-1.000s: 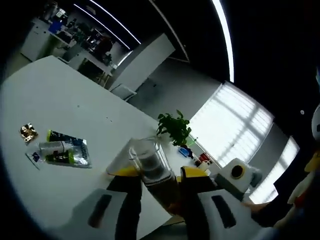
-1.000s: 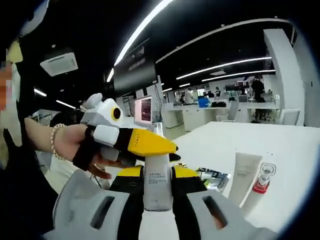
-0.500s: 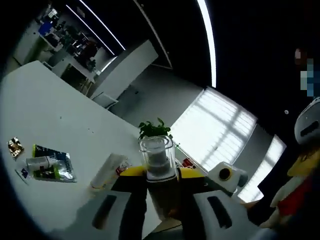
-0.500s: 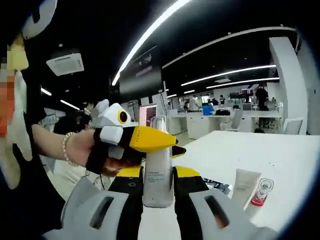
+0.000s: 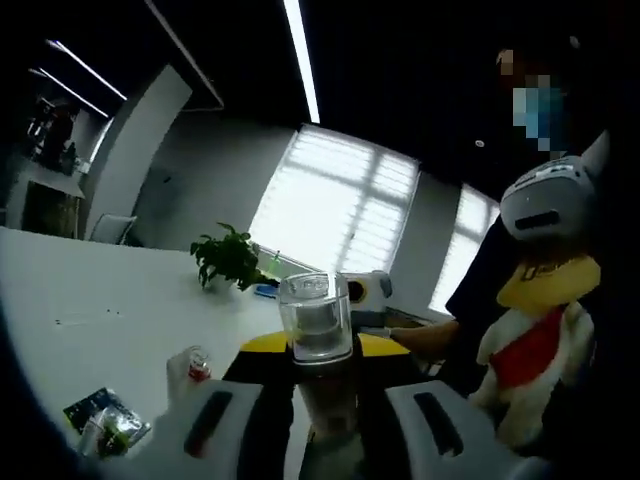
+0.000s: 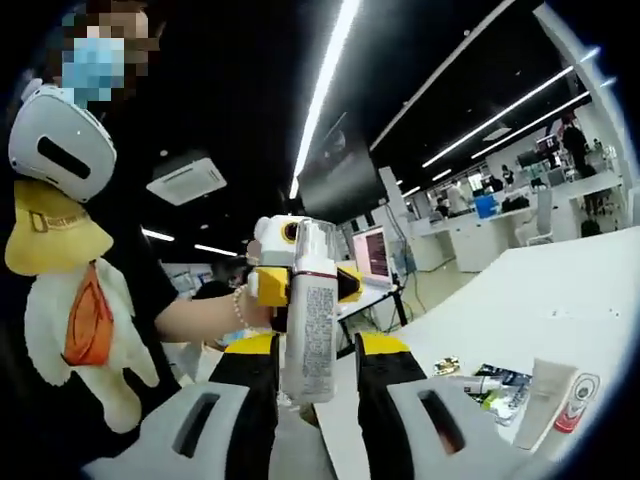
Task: Arrange the skincare products in the storage area until every visible bottle or jar stands upright without overlapping.
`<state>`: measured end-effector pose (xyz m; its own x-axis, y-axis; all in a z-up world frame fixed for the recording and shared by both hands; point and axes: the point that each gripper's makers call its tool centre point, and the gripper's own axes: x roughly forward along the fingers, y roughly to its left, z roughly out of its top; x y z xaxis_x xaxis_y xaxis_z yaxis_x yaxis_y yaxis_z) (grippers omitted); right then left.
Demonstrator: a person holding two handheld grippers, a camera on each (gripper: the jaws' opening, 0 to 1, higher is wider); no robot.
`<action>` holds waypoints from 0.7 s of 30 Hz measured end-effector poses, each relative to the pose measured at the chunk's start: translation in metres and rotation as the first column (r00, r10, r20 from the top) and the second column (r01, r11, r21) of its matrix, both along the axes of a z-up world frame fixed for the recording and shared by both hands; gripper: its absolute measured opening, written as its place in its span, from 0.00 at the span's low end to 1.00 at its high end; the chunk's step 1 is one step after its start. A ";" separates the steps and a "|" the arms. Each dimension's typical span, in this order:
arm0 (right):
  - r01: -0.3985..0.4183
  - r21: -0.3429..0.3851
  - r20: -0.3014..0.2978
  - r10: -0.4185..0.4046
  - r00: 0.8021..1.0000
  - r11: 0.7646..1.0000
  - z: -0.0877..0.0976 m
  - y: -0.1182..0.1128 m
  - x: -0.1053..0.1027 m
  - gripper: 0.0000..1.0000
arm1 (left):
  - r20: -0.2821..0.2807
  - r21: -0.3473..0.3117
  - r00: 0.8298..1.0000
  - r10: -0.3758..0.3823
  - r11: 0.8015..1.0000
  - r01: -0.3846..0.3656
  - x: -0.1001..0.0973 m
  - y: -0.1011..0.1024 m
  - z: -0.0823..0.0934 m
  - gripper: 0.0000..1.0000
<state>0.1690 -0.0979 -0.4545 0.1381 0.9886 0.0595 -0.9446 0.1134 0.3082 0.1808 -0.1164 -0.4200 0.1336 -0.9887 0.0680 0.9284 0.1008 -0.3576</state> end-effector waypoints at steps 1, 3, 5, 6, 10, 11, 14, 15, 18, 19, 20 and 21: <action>-0.016 -0.001 0.001 0.016 1.000 1.000 0.000 0.002 -0.003 0.32 | 0.012 -0.007 1.000 -0.027 1.000 0.027 -0.003 -0.001 0.002 0.16; -0.017 -0.006 0.001 0.017 1.000 1.000 -0.001 0.005 -0.004 0.31 | 0.012 -0.005 0.999 -0.046 0.999 0.046 -0.004 -0.002 0.002 0.16; -0.019 -0.002 0.005 0.019 1.000 1.000 0.001 0.007 -0.005 0.29 | 0.017 0.006 0.997 -0.073 0.997 0.073 -0.008 -0.005 0.000 0.16; -0.025 0.003 0.003 0.025 1.000 1.000 0.003 0.008 -0.006 0.29 | 0.018 0.009 0.997 -0.081 0.997 0.081 -0.010 -0.007 -0.001 0.16; -0.053 0.024 0.008 0.053 0.999 0.998 0.009 0.013 -0.012 0.22 | 0.012 0.018 0.994 -0.107 0.994 0.106 -0.013 -0.012 -0.005 0.16; -0.049 0.016 -0.003 0.049 0.999 0.999 0.007 0.013 -0.012 0.21 | 0.006 0.018 0.993 -0.114 0.993 0.114 -0.014 -0.012 -0.005 0.16; 0.015 -0.006 0.011 -0.015 1.000 1.000 0.002 0.010 -0.004 0.20 | 0.020 0.042 0.996 -0.084 0.996 0.083 -0.008 -0.012 -0.010 0.16; 0.033 -0.018 0.021 -0.032 0.999 0.999 0.000 0.008 -0.002 0.20 | 0.011 0.054 0.997 -0.073 0.996 0.072 -0.005 -0.012 -0.014 0.16; 0.124 -0.032 0.087 -0.121 0.989 0.992 0.000 0.003 0.008 0.19 | -0.012 0.056 1.000 -0.009 0.998 0.009 0.006 -0.012 -0.017 0.16; 0.148 -0.026 0.093 -0.145 0.985 0.989 0.001 0.002 0.012 0.19 | -0.014 0.037 0.999 0.038 0.999 -0.037 0.012 -0.013 -0.015 0.16; 0.196 -0.017 0.096 -0.193 0.976 0.980 0.002 -0.002 0.018 0.19 | -0.026 0.025 0.997 0.071 0.997 -0.071 0.016 -0.013 -0.014 0.16; 0.225 -0.015 0.098 -0.222 0.970 0.974 0.003 -0.004 0.022 0.19 | -0.051 0.012 0.991 0.126 0.992 -0.126 0.024 -0.013 -0.015 0.17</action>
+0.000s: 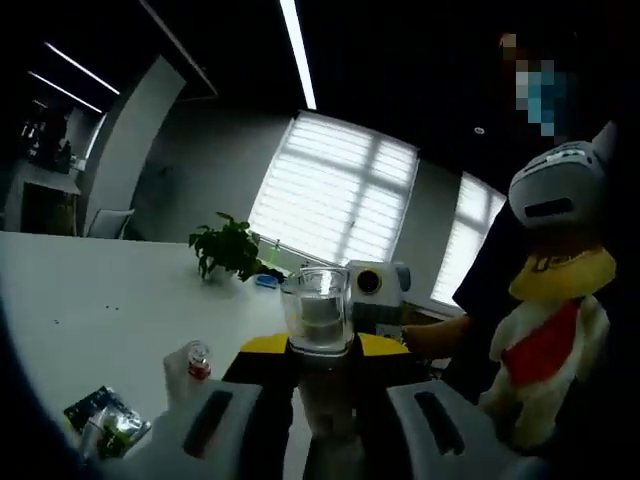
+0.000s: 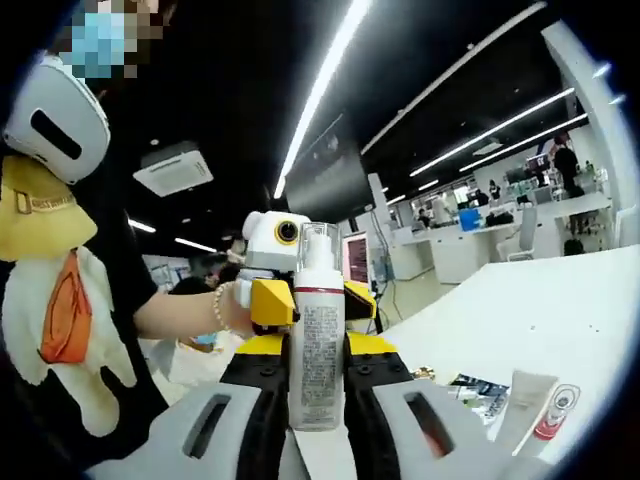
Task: Arrange the skincare products in the storage area until every visible bottle or jar stands upright without overlapping.
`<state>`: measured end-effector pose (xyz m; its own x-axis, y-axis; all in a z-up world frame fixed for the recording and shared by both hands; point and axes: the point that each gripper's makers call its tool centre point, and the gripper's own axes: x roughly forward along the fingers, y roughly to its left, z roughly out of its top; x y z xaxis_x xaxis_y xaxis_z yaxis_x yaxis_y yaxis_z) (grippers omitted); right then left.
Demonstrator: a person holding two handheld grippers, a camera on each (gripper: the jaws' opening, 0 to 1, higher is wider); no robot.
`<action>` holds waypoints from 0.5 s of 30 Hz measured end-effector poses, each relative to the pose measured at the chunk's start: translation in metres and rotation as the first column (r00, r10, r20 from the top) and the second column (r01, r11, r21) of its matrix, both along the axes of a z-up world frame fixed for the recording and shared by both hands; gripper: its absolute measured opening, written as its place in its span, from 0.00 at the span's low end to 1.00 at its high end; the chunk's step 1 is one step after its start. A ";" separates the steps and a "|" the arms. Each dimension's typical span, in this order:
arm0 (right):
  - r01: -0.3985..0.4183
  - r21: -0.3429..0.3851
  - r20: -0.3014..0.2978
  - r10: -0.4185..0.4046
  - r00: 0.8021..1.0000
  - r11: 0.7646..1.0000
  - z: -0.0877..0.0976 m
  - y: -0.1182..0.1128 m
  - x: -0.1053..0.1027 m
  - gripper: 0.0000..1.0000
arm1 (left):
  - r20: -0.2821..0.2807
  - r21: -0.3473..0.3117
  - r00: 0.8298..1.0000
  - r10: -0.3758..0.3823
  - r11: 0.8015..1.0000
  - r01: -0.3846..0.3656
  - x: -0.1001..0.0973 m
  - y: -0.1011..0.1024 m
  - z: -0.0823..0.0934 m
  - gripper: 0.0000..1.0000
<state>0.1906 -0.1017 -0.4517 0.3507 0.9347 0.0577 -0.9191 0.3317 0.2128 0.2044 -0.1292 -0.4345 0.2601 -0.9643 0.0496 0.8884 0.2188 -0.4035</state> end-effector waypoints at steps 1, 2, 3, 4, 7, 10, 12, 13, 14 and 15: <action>0.065 0.001 0.003 -0.065 0.998 0.998 0.000 -0.005 0.009 0.19 | -0.019 -0.012 0.999 0.047 0.999 -0.047 0.006 0.000 -0.001 0.17; 0.097 -0.009 0.006 -0.097 0.995 0.995 -0.001 -0.007 0.013 0.19 | -0.027 -0.013 0.998 0.065 0.998 -0.065 0.008 0.000 -0.001 0.17; 0.151 -0.028 0.017 -0.151 0.988 0.988 -0.004 -0.011 0.019 0.19 | -0.026 -0.010 0.993 0.118 0.993 -0.118 0.014 0.000 -0.004 0.17; 0.193 -0.038 0.028 -0.192 0.981 0.980 -0.005 -0.014 0.024 0.19 | -0.040 -0.007 0.983 0.177 0.984 -0.177 0.021 0.001 -0.007 0.17; 0.312 -0.087 0.072 -0.306 0.949 0.946 -0.009 -0.020 0.035 0.19 | -0.078 0.008 0.956 0.283 0.959 -0.283 0.028 0.001 -0.011 0.17; 0.434 -0.185 0.203 -0.398 0.895 0.882 -0.013 -0.028 0.045 0.19 | -0.107 0.025 0.916 0.388 0.922 -0.388 0.034 0.003 -0.016 0.15; 0.498 -0.236 0.288 -0.429 0.856 0.834 -0.014 -0.030 0.049 0.19 | -0.140 0.018 0.888 0.439 0.897 -0.441 0.035 0.004 -0.016 0.14; 0.520 -0.243 0.309 -0.443 0.841 0.819 -0.013 -0.030 0.050 0.19 | -0.154 0.007 0.871 0.466 0.882 -0.471 0.035 0.004 -0.015 0.14; 0.543 -0.246 0.338 -0.454 0.824 0.803 -0.011 -0.030 0.051 0.19 | -0.157 -0.001 0.865 0.477 0.875 -0.483 0.035 0.004 -0.014 0.13; 0.551 -0.257 0.378 -0.443 0.813 0.794 -0.010 -0.028 0.050 0.19 | -0.143 -0.003 0.860 0.490 0.868 -0.496 0.036 0.005 -0.013 0.13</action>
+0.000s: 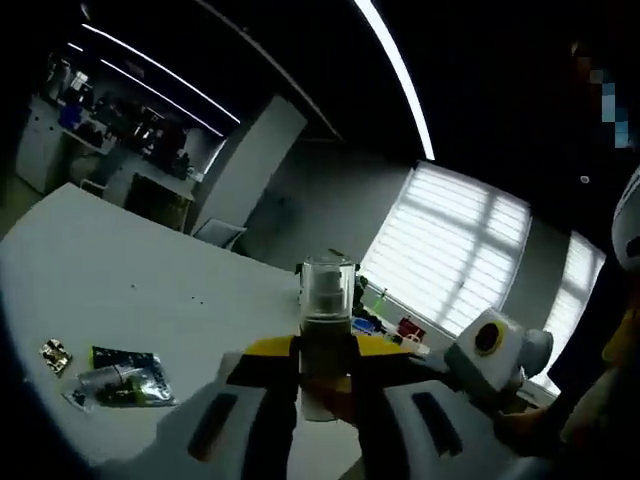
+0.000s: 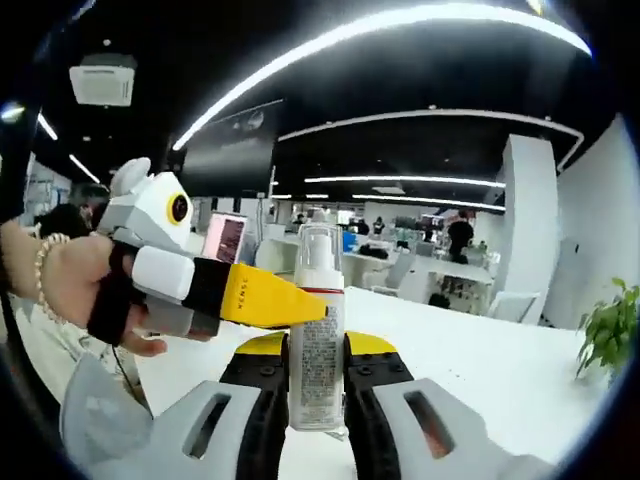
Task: Arrange the skincare products in the storage area until every visible bottle or jar stands upright without overlapping.
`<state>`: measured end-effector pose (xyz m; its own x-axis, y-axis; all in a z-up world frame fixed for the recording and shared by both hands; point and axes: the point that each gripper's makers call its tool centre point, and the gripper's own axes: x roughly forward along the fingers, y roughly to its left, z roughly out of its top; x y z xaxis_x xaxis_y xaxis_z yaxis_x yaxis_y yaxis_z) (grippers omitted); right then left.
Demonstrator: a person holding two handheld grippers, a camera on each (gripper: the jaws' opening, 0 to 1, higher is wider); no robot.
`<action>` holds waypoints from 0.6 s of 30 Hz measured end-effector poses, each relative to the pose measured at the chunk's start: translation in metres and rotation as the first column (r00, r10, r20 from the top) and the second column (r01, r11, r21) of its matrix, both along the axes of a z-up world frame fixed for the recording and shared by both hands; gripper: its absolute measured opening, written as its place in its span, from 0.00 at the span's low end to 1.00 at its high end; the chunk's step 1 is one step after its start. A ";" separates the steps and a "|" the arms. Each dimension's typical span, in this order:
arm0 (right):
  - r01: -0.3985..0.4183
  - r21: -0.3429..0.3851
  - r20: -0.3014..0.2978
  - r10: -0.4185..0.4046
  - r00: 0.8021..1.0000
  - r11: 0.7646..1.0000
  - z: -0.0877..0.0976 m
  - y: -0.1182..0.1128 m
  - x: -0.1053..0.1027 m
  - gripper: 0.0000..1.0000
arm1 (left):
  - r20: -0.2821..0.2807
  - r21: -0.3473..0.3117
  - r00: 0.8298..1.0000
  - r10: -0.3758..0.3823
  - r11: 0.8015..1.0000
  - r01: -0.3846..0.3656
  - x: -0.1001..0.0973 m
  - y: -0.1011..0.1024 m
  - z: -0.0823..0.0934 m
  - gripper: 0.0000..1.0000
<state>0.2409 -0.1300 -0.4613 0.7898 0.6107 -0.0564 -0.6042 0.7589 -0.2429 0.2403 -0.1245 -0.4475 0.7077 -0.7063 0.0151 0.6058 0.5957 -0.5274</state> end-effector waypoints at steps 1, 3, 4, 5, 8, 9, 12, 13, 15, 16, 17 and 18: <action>0.007 -0.034 0.023 -0.006 1.000 0.999 0.001 0.000 -0.001 0.19 | 0.012 0.010 1.000 0.007 1.000 -0.007 0.001 0.000 0.000 0.13; 0.007 -0.036 0.024 -0.006 1.000 0.999 0.002 0.004 -0.003 0.19 | 0.023 0.022 0.999 0.023 0.999 -0.024 0.002 0.001 0.002 0.14; 0.006 -0.027 0.023 -0.006 1.000 1.000 0.003 0.003 -0.003 0.19 | 0.028 0.020 0.999 0.025 0.999 -0.026 0.002 0.001 0.003 0.14; 0.012 -0.008 0.024 -0.012 1.000 1.000 0.005 0.002 -0.002 0.19 | 0.034 0.016 0.999 0.027 0.999 -0.028 0.002 0.001 0.005 0.14; 0.016 -0.037 0.042 -0.015 0.999 0.999 0.005 0.002 -0.001 0.20 | 0.044 0.023 0.998 0.047 0.999 -0.048 0.003 0.001 0.007 0.14; 0.015 -0.036 0.042 -0.013 0.999 0.999 0.006 0.002 -0.001 0.20 | 0.047 0.021 0.998 0.051 0.998 -0.052 0.003 0.002 0.007 0.14; -0.005 -0.031 0.037 0.006 0.999 0.999 0.006 0.002 -0.003 0.20 | 0.055 0.017 0.997 0.046 0.999 -0.047 0.003 0.004 0.008 0.14; -0.013 -0.033 0.036 0.015 0.999 0.999 0.006 0.001 -0.003 0.20 | 0.055 0.016 0.998 0.025 1.000 -0.026 0.002 0.004 0.008 0.14; -0.076 -0.024 0.037 0.077 0.996 0.997 0.008 0.006 -0.009 0.21 | 0.054 0.004 0.998 -0.023 1.000 0.023 0.002 0.008 0.009 0.13; -0.116 -0.017 0.039 0.116 0.992 0.993 0.011 0.008 -0.013 0.21 | 0.070 0.012 0.996 -0.052 0.999 0.052 -0.001 0.008 0.010 0.13; -0.147 -0.007 0.037 0.147 0.988 0.989 0.012 0.010 -0.014 0.22 | 0.104 0.033 0.991 -0.086 0.996 0.083 -0.004 0.009 0.013 0.13; -0.180 0.015 0.014 0.179 0.984 0.984 0.011 0.010 -0.017 0.22 | 0.127 0.048 0.984 -0.123 0.992 0.118 -0.007 0.008 0.015 0.13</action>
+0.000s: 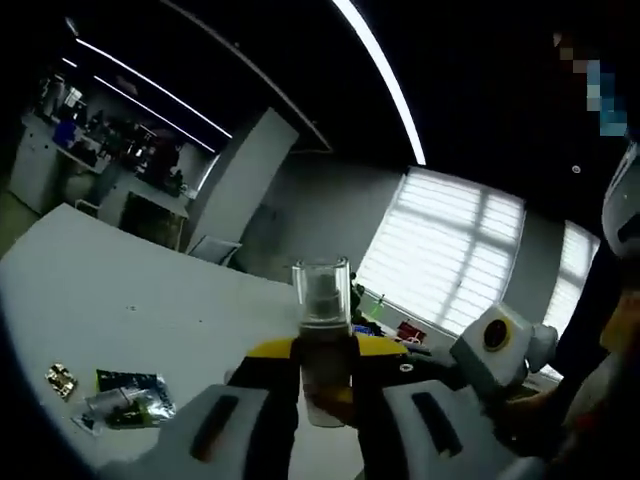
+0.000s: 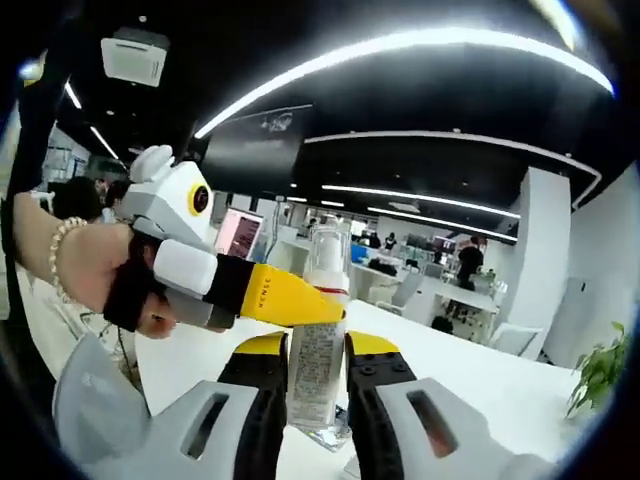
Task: Arrange the skincare products in the storage area until every visible bottle or jar stands upright without overlapping.
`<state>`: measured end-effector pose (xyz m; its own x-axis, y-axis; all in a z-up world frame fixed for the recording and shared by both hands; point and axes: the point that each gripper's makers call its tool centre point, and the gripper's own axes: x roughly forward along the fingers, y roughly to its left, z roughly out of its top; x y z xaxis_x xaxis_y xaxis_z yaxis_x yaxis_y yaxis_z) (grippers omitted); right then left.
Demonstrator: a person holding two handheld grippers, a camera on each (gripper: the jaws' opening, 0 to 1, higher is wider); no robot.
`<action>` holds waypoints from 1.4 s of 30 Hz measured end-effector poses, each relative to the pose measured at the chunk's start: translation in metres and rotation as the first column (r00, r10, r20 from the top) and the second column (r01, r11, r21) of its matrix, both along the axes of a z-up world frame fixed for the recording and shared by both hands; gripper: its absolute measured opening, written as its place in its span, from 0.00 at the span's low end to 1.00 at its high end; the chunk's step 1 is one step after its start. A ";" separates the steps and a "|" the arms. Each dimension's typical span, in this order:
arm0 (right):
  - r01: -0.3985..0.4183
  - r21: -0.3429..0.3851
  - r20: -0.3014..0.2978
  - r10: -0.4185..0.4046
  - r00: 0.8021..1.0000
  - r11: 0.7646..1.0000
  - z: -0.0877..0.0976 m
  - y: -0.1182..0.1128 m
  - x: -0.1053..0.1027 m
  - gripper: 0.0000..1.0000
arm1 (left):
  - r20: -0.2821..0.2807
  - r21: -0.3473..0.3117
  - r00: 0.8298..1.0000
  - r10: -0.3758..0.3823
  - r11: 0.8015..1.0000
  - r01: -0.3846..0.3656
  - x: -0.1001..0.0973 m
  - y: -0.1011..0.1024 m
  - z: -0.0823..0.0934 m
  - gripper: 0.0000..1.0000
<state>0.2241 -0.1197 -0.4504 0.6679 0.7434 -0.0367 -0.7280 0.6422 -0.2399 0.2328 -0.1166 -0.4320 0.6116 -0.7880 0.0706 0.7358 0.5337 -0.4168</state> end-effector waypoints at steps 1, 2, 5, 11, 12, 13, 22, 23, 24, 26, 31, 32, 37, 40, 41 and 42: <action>-0.017 0.005 0.001 0.017 1.000 1.000 0.001 0.001 -0.001 0.23 | 0.020 0.003 0.997 -0.079 0.997 0.079 -0.009 -0.005 0.004 0.13; -0.081 0.023 -0.010 0.082 0.997 0.996 0.003 0.007 -0.008 0.24 | 0.039 0.015 0.993 -0.113 0.994 0.112 -0.012 -0.005 0.006 0.13; -0.184 0.114 -0.078 0.194 0.978 0.976 0.009 0.012 -0.019 0.25 | 0.076 0.016 0.961 -0.265 0.964 0.265 -0.028 -0.003 0.014 0.13; -0.353 0.131 -0.117 0.368 0.922 0.926 0.011 0.015 -0.038 0.23 | 0.106 0.123 0.895 -0.433 0.899 0.420 -0.044 0.002 0.014 0.13; -0.374 0.141 -0.122 0.391 0.912 0.916 0.012 0.016 -0.041 0.23 | 0.110 0.142 0.881 -0.460 0.885 0.444 -0.046 0.002 0.014 0.13; -0.399 0.152 -0.137 0.419 0.898 0.904 0.011 0.016 -0.044 0.22 | 0.115 0.151 0.867 -0.484 0.871 0.467 -0.049 0.002 0.014 0.13; -0.534 0.255 -0.237 0.588 0.773 0.806 0.016 0.019 -0.062 0.25 | 0.139 0.131 0.770 -0.622 0.783 0.609 -0.069 -0.002 0.025 0.13; -0.535 0.249 -0.240 0.586 0.774 0.808 0.015 0.020 -0.062 0.24 | 0.147 0.148 0.765 -0.627 0.779 0.609 -0.069 -0.003 0.024 0.13; -0.541 0.248 -0.236 0.592 0.770 0.803 0.015 0.020 -0.064 0.21 | 0.146 0.150 0.767 -0.625 0.780 0.608 -0.069 -0.003 0.024 0.13; -0.541 0.257 -0.237 0.595 0.768 0.801 0.016 0.022 -0.067 0.20 | 0.143 0.141 0.762 -0.632 0.775 0.616 -0.068 -0.003 0.024 0.13; -0.460 0.247 -0.241 0.514 0.823 0.853 0.014 0.019 -0.058 0.18 | 0.150 0.147 0.783 -0.604 0.796 0.587 -0.061 -0.003 0.023 0.14; -0.453 0.245 -0.245 0.507 0.827 0.857 0.014 0.018 -0.057 0.18 | 0.141 0.144 0.792 -0.594 0.804 0.577 -0.058 -0.003 0.022 0.14; -0.301 0.219 -0.237 0.350 0.906 0.928 0.012 0.012 -0.033 0.18 | 0.127 0.116 0.873 -0.470 0.881 0.458 -0.035 -0.009 0.021 0.16; -0.207 0.177 -0.238 0.246 0.939 0.962 0.002 0.004 -0.016 0.17 | 0.101 0.070 0.924 -0.368 0.930 0.362 -0.018 -0.013 0.013 0.18; -0.180 0.159 -0.238 0.214 0.947 0.971 -0.001 0.003 -0.013 0.17 | 0.084 0.067 0.937 -0.340 0.940 0.335 -0.013 -0.014 0.008 0.18; -0.129 0.132 -0.244 0.159 0.957 0.983 -0.008 0.000 -0.007 0.18 | 0.051 0.060 0.956 -0.289 0.956 0.286 -0.006 -0.014 0.001 0.19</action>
